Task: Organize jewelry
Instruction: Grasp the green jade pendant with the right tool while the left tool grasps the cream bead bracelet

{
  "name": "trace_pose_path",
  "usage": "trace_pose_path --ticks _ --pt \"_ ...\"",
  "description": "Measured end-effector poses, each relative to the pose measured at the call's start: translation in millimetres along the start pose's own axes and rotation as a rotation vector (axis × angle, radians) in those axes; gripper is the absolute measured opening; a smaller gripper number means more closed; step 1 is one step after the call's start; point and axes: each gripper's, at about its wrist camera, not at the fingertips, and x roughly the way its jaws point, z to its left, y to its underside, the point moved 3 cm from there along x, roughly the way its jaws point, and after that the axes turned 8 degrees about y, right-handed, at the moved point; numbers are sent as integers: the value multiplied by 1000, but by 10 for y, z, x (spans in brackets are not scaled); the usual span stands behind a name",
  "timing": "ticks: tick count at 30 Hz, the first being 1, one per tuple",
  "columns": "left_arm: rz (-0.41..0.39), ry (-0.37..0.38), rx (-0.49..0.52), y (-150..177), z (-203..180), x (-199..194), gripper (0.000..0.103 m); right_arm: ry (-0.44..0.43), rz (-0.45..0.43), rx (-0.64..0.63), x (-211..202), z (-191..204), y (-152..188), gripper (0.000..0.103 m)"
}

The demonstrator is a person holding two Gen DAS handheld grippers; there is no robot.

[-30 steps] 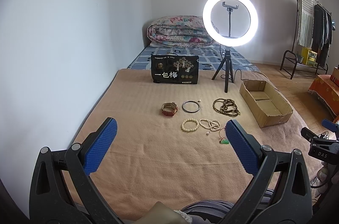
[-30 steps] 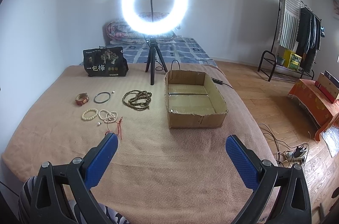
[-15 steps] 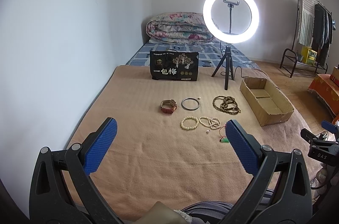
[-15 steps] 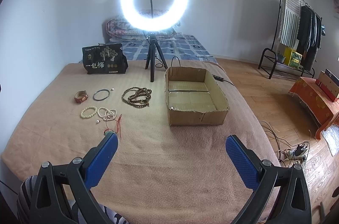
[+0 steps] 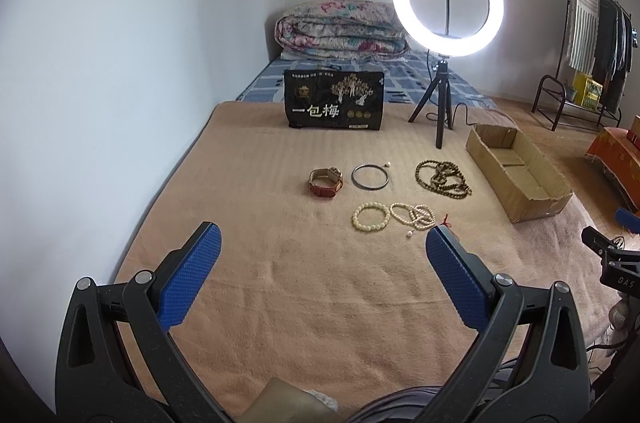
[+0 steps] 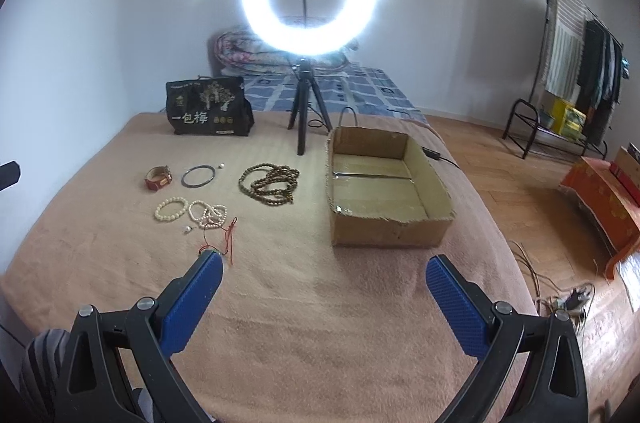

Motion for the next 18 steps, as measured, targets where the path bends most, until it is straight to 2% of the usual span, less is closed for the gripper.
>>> trace_pose_path --ticks 5,15,18 --pt "44 11 -2 -2 121 227 103 -36 20 -64 223 130 -32 102" --pt "99 46 -42 -79 436 738 103 -155 92 -88 753 232 -125 94" --pt "131 69 -42 -92 487 946 98 -170 91 -118 876 317 -161 94"
